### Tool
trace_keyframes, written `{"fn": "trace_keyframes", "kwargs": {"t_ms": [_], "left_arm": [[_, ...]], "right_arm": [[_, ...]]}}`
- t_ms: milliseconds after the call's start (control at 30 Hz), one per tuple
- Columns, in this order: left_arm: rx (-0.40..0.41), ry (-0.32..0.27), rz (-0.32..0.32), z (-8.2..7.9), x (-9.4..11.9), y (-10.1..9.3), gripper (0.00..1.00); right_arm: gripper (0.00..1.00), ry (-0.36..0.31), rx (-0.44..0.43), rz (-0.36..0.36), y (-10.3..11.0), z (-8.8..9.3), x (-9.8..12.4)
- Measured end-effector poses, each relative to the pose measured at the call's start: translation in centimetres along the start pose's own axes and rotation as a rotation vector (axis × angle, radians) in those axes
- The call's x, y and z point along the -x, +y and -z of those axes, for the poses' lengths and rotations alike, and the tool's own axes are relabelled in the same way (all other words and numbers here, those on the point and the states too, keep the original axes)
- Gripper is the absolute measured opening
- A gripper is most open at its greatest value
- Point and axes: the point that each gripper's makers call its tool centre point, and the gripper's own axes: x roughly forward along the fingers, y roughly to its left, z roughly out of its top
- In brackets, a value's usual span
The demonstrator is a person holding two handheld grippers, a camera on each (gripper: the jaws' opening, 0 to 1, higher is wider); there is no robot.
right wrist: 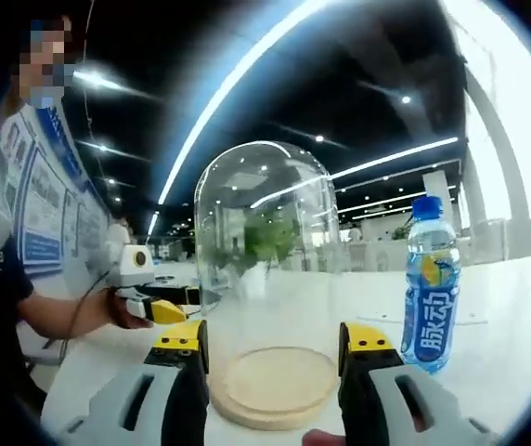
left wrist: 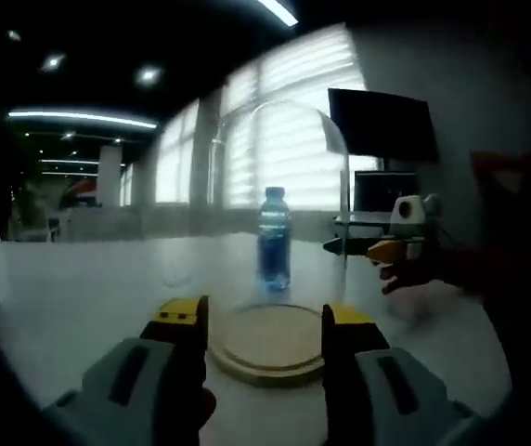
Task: Open the cover put in the Mizone put the cover back on
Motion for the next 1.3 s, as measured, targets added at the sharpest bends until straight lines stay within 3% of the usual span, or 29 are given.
{"fn": "trace_keyframes", "kwargs": {"t_ms": [433,767,967,1300], "left_arm": [[0.045,-0.010,0.073,-0.9,-2.6,0.0,0.49],[0.060,-0.007,0.135,-1.0,-3.4,-0.3,0.54],[0.008,0.029,0.163,-0.6,-3.8,0.1,0.56],[0.011,0.034,0.237,-1.0,-4.4,-0.2,0.60]], "right_arm": [[0.60,0.020,0.005,-0.056,0.1,-0.3,-1.9],[0.63,0.020,-0.022,-0.084,-0.7,-0.6,-2.9],[0.68,0.034,-0.017,-0.118,-0.8,-0.7,-3.4],[0.70,0.077,0.000,-0.219,-0.8,-0.7,-4.4]]}}
